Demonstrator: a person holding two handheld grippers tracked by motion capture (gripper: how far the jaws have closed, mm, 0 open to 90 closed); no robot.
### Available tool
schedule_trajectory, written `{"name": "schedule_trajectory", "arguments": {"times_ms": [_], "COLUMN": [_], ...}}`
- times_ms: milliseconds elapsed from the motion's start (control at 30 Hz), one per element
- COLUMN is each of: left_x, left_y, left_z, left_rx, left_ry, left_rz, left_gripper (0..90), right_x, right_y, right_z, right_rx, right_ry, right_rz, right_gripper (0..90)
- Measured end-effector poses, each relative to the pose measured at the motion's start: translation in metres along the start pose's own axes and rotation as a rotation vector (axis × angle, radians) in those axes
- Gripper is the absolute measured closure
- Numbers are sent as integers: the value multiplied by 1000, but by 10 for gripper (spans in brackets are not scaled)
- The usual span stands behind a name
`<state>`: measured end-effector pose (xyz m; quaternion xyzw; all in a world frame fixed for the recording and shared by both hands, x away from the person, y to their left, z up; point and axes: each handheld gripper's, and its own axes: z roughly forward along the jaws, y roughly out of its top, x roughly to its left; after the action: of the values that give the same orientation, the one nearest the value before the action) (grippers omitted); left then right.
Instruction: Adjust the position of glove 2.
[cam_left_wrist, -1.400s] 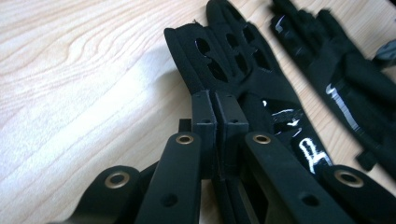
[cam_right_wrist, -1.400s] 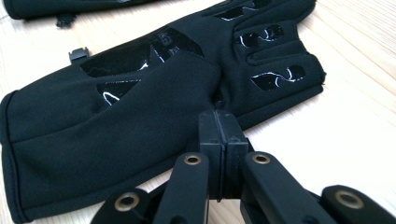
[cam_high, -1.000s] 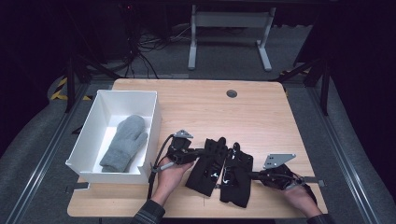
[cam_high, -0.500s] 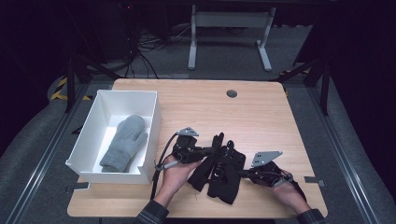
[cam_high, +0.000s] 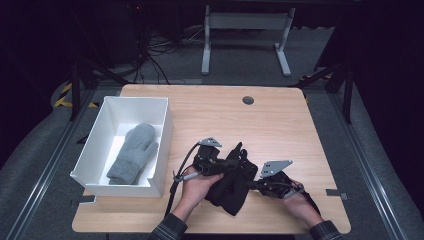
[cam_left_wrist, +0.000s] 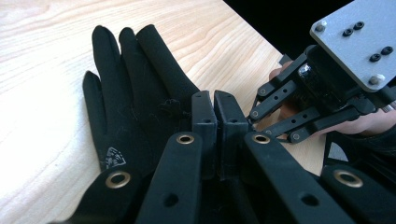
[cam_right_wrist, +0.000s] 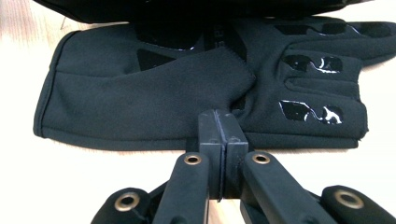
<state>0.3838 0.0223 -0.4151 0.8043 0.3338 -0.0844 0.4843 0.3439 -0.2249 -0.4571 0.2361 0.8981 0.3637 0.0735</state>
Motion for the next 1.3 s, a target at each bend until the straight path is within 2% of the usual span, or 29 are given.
{"name": "schedule_trajectory", "arguments": {"times_ms": [500,667,900,967,1067,1167,1200,1300], "left_x": [2,5,4,5,5,2,1,-2], "left_y": [-9,-12,-10,-10,-10,-8,-8,-11], "left_z": [18,26,31,33,33,27,26,21], "left_rx": [45,50,32,40,24,5,4,37], "left_ry": [-9,-38,-50,-49,-91,-91,-88,-55], "left_rz": [-14,-39,-57,-64,-78,-64,-57,-5], "left_gripper": [884,876,877,875,832,781,793,878], "right_x": [4,4,4,4,4,3,1,-6], "right_y": [9,9,8,8,7,5,4,-2], "right_z": [11,11,12,12,11,7,3,-13], "right_rx": [-10,-10,-13,-15,-18,-16,-20,-47], "right_ry": [2,5,4,2,5,-1,1,-15], "right_rz": [-6,-5,-3,-3,-4,-4,1,35], "right_gripper": [900,900,900,900,900,838,830,799]}}
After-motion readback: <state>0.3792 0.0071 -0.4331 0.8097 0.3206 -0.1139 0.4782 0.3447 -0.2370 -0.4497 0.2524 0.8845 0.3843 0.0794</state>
